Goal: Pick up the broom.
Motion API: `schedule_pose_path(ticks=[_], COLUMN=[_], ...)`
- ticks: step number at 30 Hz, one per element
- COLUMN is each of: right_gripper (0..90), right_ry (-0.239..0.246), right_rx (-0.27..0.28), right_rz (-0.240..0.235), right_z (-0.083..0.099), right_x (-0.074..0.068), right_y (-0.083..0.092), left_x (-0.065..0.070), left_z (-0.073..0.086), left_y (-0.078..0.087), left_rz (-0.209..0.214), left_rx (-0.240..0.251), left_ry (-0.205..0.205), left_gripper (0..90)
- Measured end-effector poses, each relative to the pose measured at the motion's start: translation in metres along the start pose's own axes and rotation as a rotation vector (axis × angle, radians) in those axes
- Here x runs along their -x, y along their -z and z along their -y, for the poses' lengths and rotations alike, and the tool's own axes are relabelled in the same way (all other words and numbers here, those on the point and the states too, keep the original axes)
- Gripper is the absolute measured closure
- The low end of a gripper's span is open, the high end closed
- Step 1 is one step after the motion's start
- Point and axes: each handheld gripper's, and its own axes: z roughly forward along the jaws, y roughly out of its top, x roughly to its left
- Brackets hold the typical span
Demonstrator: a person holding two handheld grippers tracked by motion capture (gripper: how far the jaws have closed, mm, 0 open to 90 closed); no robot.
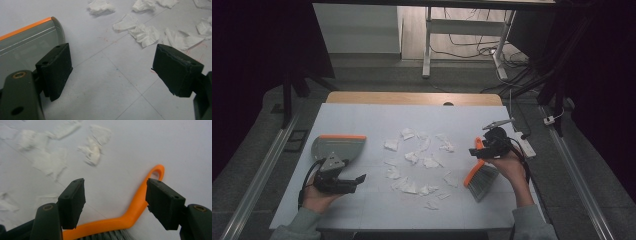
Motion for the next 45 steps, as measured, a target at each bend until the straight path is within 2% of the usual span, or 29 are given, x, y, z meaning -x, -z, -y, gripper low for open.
schedule_pose_path(ticks=[8,16,20,27,32,37,39,45], right_gripper=[32.4,36.8,39.8,45.5,53.7,61.7,69.7,70.3], right_ry=[-0.064,-0.160,-0.219,-0.259,-0.281,-0.281,-0.264,-0.229], right_rx=[-0.159,-0.258,-0.295,-0.361,-0.368,-0.370,-0.373,-0.359], right_rz=[0.075,0.143,0.132,0.122,0.116,0.144,0.172,0.162], right_z=[0.002,0.004,0.005,0.008,0.008,0.009,0.010,0.012], right_x=[0.013,0.019,0.022,0.022,0.018,0.015,0.014,0.014], right_y=[-0.027,-0.038,-0.043,-0.052,-0.053,-0.054,-0.054,-0.053], left_x=[0.001,0.002,0.002,0.002,0.002,0.002,0.002,0.001], left_z=[0.000,0.001,0.001,0.001,0.001,0.002,0.002,0.003], left_y=[-0.001,-0.001,-0.001,-0.001,-0.001,0.000,0.000,0.002], left_rz=[-0.001,-0.001,0.000,-0.001,-0.002,-0.003,-0.004,-0.007], left_rx=[-0.005,-0.008,-0.009,-0.009,-0.008,-0.006,-0.006,-0.001], left_ry=[-0.003,-0.008,-0.008,-0.010,-0.009,-0.011,-0.013,-0.007], left_gripper=[16.8,16.9,16.9,16.9,16.9,16.9,16.9,17.0])
